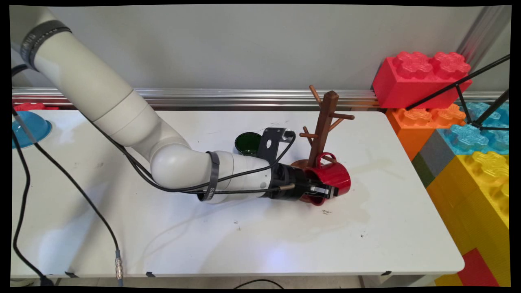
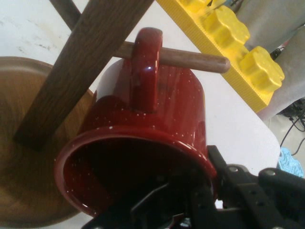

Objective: Place the picked object on the table

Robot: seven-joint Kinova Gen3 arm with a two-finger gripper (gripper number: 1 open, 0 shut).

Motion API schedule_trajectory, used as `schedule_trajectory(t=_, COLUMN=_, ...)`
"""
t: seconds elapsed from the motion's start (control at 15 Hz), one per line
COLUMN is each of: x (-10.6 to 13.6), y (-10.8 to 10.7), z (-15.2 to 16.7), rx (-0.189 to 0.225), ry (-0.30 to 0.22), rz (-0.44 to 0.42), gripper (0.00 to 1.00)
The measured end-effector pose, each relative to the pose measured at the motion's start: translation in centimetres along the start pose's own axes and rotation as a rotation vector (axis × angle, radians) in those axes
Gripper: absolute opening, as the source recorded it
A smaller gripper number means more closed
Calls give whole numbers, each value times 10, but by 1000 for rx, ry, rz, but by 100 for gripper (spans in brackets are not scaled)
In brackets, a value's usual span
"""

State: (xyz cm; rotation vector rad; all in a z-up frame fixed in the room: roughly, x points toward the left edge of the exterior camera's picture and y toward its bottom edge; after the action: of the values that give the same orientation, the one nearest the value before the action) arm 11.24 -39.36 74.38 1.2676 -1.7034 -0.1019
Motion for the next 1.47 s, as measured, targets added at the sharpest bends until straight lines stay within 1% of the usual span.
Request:
schedule_trajectory(t=0.4, x=3, y=6, z=-5, rx=-12, ry=4, rz=-8, gripper=0)
schedule_trajectory(t=0.67, x=4, y=13, z=-9, rx=-29, ry=5, rz=-14, gripper=0)
schedule_trajectory(t=1.47, x=2, y=57, z=-24, rx=-125, ry=-8, rz=-24, gripper=0)
